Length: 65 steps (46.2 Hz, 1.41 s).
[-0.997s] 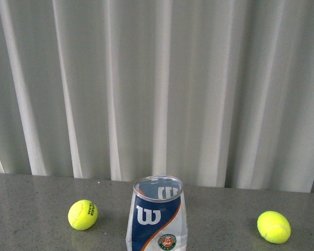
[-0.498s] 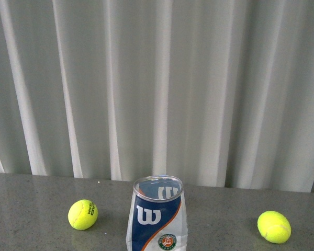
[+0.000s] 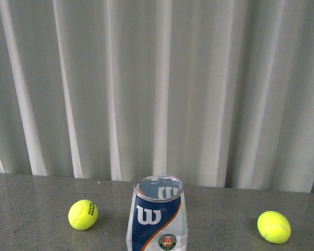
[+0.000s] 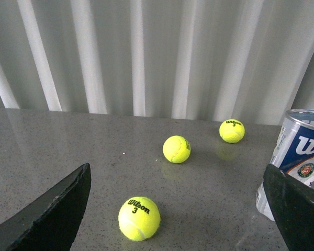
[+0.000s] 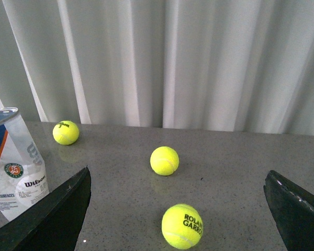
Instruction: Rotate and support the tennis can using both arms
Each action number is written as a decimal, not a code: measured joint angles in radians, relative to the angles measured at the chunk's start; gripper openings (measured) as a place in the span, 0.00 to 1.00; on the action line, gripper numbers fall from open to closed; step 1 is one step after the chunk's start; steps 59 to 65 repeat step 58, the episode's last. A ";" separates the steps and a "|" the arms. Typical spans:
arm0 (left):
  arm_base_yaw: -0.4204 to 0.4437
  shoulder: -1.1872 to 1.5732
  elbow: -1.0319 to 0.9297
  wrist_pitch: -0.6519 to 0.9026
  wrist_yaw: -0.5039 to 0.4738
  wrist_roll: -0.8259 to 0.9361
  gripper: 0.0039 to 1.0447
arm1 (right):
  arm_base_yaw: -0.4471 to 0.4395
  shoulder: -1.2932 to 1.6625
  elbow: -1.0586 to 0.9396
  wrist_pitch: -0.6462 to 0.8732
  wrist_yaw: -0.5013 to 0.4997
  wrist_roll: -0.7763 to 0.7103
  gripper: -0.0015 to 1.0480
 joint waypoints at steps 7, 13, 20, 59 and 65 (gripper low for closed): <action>0.000 0.000 0.000 0.000 0.000 0.000 0.94 | 0.000 0.000 0.000 0.000 0.000 0.000 0.93; 0.000 0.000 0.000 0.000 0.000 0.000 0.94 | 0.000 0.000 0.000 0.000 0.000 0.000 0.93; 0.000 0.000 0.000 0.000 0.000 0.000 0.94 | 0.000 0.000 0.000 0.000 0.000 0.000 0.93; 0.000 0.000 0.000 0.000 0.000 0.000 0.94 | 0.000 0.000 0.000 0.000 0.000 0.000 0.93; 0.000 0.000 0.000 0.000 0.000 0.000 0.94 | 0.000 0.000 0.000 0.000 0.000 0.000 0.93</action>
